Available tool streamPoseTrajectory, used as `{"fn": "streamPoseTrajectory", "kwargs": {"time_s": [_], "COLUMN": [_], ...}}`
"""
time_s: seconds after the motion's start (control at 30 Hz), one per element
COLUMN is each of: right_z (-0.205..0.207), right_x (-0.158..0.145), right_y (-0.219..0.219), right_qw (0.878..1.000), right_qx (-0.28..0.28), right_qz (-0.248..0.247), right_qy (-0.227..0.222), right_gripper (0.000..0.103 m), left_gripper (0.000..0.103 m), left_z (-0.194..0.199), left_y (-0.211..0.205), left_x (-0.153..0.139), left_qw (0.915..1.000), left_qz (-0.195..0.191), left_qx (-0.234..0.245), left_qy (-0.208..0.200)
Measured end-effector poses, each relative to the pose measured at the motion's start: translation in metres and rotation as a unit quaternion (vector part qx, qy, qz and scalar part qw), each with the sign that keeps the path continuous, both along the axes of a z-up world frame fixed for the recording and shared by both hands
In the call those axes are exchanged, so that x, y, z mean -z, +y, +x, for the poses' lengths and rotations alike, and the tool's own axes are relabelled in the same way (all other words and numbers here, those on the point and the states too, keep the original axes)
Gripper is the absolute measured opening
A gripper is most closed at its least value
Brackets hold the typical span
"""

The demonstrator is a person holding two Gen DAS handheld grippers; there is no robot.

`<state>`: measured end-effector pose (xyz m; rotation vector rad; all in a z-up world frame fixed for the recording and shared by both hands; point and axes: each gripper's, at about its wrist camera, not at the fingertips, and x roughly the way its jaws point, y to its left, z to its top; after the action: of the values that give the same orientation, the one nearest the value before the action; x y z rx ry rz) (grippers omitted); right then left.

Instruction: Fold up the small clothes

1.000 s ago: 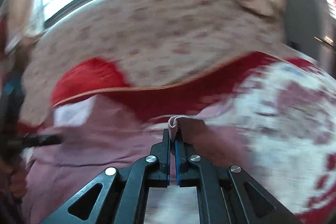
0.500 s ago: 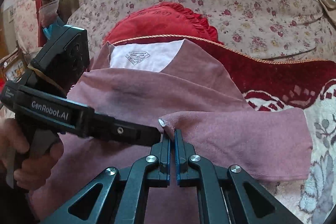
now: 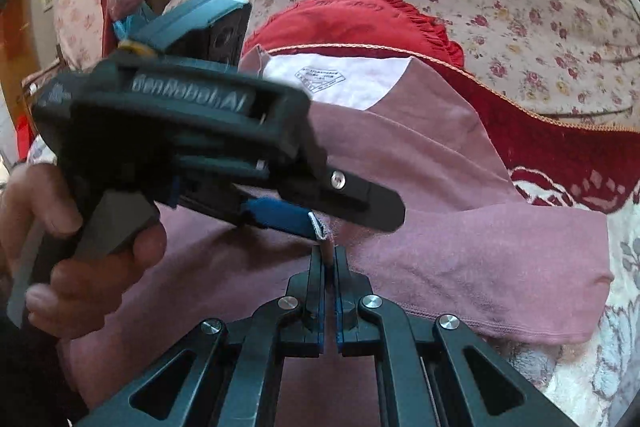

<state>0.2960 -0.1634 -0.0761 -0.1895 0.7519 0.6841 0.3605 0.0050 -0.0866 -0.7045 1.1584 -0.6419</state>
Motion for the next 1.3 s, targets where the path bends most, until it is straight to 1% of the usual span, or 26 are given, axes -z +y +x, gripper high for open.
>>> {"fn": "streamPoseTrajectory", "kwargs": {"time_s": [0.03,0.2,0.3,0.33,0.4,0.43,0.47,0.5,0.6,0.67,0.77,0.9,0.97,1.03,1.1,1.13,1.17,1.23,1.27,1.3], "right_z": [0.001,0.0,0.0,0.0,-0.001,-0.001,-0.001,-0.001,0.0,0.004,0.011,0.025,0.03,0.035,0.041,0.048,0.056,0.069,0.078,0.084], "right_x": [0.001,-0.007,-0.01,-0.011,-0.012,-0.013,-0.013,-0.012,-0.011,-0.011,-0.019,-0.027,-0.029,-0.032,-0.037,-0.04,-0.042,-0.045,-0.046,-0.044], "right_y": [0.0,0.004,0.01,0.012,0.016,0.018,0.019,0.02,0.022,0.021,0.011,-0.011,-0.022,-0.033,-0.044,-0.055,-0.066,-0.086,-0.1,-0.107], "right_qw": [1.0,1.0,0.999,0.999,0.999,0.999,0.999,0.999,0.999,1.0,0.999,0.998,0.996,0.995,0.993,0.99,0.988,0.982,0.977,0.975], "right_qx": [0.003,0.007,0.003,0.001,-0.002,-0.002,-0.002,-0.001,0.002,0.006,0.026,0.063,0.083,0.096,0.117,0.139,0.157,0.189,0.209,0.219], "right_qz": [0.0,-0.002,-0.01,-0.01,-0.013,-0.015,-0.016,-0.017,-0.018,-0.018,-0.005,0.012,0.016,0.013,-0.002,-0.008,-0.005,-0.002,0.001,-0.001], "right_qy": [0.001,-0.02,-0.03,-0.031,-0.034,-0.037,-0.037,-0.035,-0.031,-0.022,-0.018,-0.004,0.002,0.003,0.0,0.001,0.006,0.023,0.037,0.045], "right_gripper": [0.003,0.003,0.003,0.003,0.003,0.003,0.003,0.003,0.003,0.003,0.004,0.007,0.01,0.012,0.017,0.022,0.032,0.044,0.045,0.045], "left_gripper": [0.064,0.064,0.063,0.061,0.031,0.024,0.009,0.005,0.002,0.002,0.002,0.001,0.001,0.001,0.001,0.001,0.001,0.001,0.002,0.002], "left_z": [0.001,0.001,-0.001,-0.001,-0.001,-0.001,-0.001,-0.002,-0.001,0.0,0.001,0.002,0.001,0.0,-0.005,-0.007,-0.009,-0.015,-0.017,-0.019], "left_y": [0.002,0.001,-0.001,0.001,0.002,0.003,0.004,0.005,0.011,0.015,0.022,0.032,0.039,0.049,0.06,0.067,0.074,0.09,0.098,0.108], "left_x": [-0.001,0.005,0.003,0.002,0.002,0.001,0.0,-0.002,-0.007,-0.013,-0.022,-0.026,-0.032,-0.039,-0.046,-0.05,-0.054,-0.064,-0.068,-0.071], "left_qw": [1.0,0.9996,0.9997,0.9999,0.9999,0.9998,0.9997,0.9993,0.9975,0.995,0.9927,0.9912,0.9898,0.9881,0.9852,0.982,0.9786,0.9667,0.9622,0.9594], "left_qz": [-0.002,-0.012,-0.008,-0.005,0.009,0.015,0.023,0.038,0.064,0.084,0.093,0.095,0.099,0.103,0.116,0.134,0.152,0.201,0.217,0.226], "left_qx": [-0.002,0.009,0.013,0.01,0.009,0.007,0.004,0.001,-0.012,-0.017,-0.025,-0.038,-0.046,-0.054,-0.065,-0.073,-0.078,-0.095,-0.104,-0.114], "left_qy": [-0.001,0.025,0.017,0.012,0.009,0.007,0.003,-0.005,-0.027,-0.05,-0.073,-0.085,-0.092,-0.101,-0.108,-0.111,-0.114,-0.127,-0.128,-0.126]}}
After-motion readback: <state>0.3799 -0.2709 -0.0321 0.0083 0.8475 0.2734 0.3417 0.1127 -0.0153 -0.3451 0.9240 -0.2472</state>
